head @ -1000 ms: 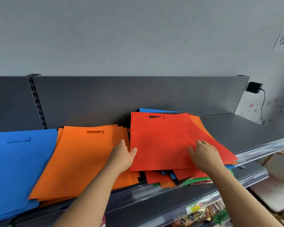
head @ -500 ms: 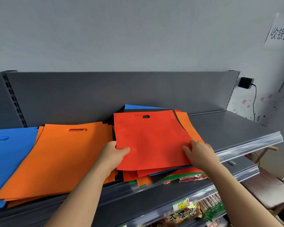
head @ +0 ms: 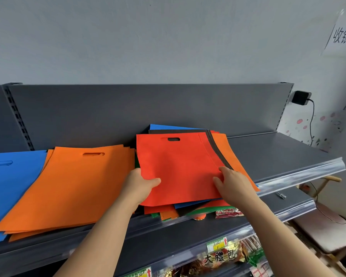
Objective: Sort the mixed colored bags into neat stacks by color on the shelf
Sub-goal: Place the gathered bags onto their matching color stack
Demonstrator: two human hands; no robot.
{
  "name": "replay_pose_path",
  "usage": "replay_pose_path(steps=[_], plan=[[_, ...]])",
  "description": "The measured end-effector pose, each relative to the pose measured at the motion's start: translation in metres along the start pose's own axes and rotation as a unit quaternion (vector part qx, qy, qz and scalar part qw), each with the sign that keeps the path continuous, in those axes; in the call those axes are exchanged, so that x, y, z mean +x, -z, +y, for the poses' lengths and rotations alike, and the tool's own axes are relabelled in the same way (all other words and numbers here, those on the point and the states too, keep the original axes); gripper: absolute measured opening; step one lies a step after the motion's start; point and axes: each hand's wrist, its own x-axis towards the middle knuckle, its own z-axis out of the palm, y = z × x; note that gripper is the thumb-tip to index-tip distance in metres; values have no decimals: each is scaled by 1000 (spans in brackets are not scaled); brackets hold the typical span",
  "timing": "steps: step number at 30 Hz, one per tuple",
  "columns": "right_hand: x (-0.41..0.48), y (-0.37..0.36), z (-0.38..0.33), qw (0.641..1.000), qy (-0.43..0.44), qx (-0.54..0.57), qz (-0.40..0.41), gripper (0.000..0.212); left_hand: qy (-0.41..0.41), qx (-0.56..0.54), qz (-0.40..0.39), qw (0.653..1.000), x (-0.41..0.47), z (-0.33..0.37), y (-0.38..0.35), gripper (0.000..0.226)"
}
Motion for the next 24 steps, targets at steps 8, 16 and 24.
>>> replay_pose_path(steps=[8, 16, 24], plan=[[-4, 3, 1, 1000, -19, 18, 16, 26, 4, 20, 45, 999, -2, -5, 12, 15], [-9, -2, -15, 998, -18, 66, 1, 55, -27, 32, 20, 999, -14, -5, 10, 28], [-9, 2, -47, 976, 11, 210, 60, 46, -62, -3, 99, 993, -27, -9, 47, 25]])
